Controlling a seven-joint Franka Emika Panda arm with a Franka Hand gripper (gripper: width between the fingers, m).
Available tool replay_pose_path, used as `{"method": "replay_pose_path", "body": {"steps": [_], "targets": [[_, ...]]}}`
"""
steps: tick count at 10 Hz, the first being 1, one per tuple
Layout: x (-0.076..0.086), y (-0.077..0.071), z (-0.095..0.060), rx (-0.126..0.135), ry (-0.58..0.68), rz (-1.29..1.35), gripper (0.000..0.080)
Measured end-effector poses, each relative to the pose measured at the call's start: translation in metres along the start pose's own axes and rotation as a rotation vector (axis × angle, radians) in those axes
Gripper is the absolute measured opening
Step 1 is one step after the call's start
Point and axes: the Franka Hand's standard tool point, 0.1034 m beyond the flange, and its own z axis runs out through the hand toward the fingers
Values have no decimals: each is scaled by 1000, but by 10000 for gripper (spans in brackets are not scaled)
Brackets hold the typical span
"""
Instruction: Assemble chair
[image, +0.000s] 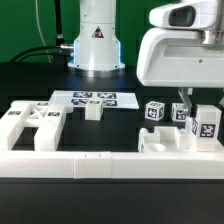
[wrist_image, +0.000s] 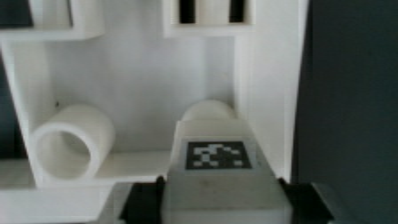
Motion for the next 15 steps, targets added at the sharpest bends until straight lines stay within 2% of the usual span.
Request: {"method": "replay_pose_path", "body": {"steps": [5,8,11,15], "targets": [[-1,-2,0,12,-7,387,291],[-1,-2,1,53,-21,679,291],[0,-4,2,116,-71,1022,291],[0,-5,2,121,-75,1046,291]]}}
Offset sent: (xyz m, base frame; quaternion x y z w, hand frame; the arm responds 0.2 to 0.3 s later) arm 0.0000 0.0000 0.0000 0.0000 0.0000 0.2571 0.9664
